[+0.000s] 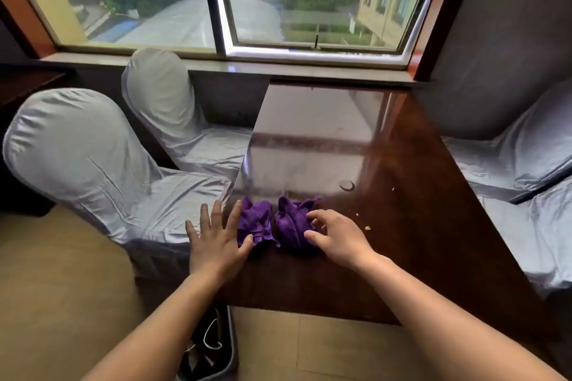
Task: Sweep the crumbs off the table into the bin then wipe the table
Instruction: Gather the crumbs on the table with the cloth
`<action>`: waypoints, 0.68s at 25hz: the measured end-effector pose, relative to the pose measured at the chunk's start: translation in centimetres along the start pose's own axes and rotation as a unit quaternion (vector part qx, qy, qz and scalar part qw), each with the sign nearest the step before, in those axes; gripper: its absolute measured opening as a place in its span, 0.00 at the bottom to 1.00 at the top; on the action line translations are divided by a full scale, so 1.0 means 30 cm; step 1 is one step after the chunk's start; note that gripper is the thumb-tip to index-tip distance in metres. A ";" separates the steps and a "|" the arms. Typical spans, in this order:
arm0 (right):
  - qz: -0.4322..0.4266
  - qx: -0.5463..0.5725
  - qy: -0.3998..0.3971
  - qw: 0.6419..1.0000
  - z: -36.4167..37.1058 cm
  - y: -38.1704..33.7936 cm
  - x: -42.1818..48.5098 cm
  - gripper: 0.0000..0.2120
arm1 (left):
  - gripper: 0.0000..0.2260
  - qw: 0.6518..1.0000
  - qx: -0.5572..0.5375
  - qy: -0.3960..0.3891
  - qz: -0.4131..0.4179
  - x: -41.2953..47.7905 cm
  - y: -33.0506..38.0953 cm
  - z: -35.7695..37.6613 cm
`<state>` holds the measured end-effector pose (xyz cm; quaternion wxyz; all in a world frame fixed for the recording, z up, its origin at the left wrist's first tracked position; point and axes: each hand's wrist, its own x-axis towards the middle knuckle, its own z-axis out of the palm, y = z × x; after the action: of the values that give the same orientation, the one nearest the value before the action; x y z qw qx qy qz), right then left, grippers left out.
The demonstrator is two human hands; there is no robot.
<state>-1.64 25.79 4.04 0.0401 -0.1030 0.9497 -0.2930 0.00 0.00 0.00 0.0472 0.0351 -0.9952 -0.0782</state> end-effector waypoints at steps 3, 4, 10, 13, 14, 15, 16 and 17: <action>0.025 0.007 -0.019 0.999 0.086 0.036 0.030 0.22 | 0.35 0.998 0.024 -0.045 -0.034 -0.010 -0.057 0.096; 0.039 0.010 -0.030 0.999 0.107 0.043 0.035 0.22 | 0.35 0.998 0.022 -0.054 -0.039 -0.021 -0.075 0.137; 0.046 -0.011 -0.014 0.999 0.205 0.084 0.131 0.22 | 0.34 0.992 -0.003 -0.113 -0.054 -0.027 -0.076 0.322; 0.033 -0.038 -0.006 0.999 0.241 0.106 0.205 0.24 | 0.34 0.992 -0.013 -0.115 -0.055 -0.013 -0.045 0.387; 0.029 -0.046 -0.007 0.998 0.254 0.112 0.228 0.25 | 0.34 0.993 -0.007 -0.109 -0.054 -0.010 -0.037 0.404; 0.025 -0.052 -0.007 0.998 0.273 0.119 0.249 0.26 | 0.34 0.994 -0.001 -0.099 -0.053 -0.013 -0.032 0.422; 0.024 -0.054 -0.009 0.998 0.293 0.125 0.270 0.29 | 0.33 0.995 0.002 -0.088 -0.053 -0.019 -0.030 0.437; 0.021 -0.060 -0.011 0.998 0.316 0.133 0.290 0.31 | 0.33 0.996 0.008 -0.079 -0.049 -0.024 -0.032 0.451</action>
<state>-9.51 21.89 -6.17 0.0500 -0.0884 0.9671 -0.2332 -0.57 1.17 -13.51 -0.0357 0.0782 -0.9935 -0.0748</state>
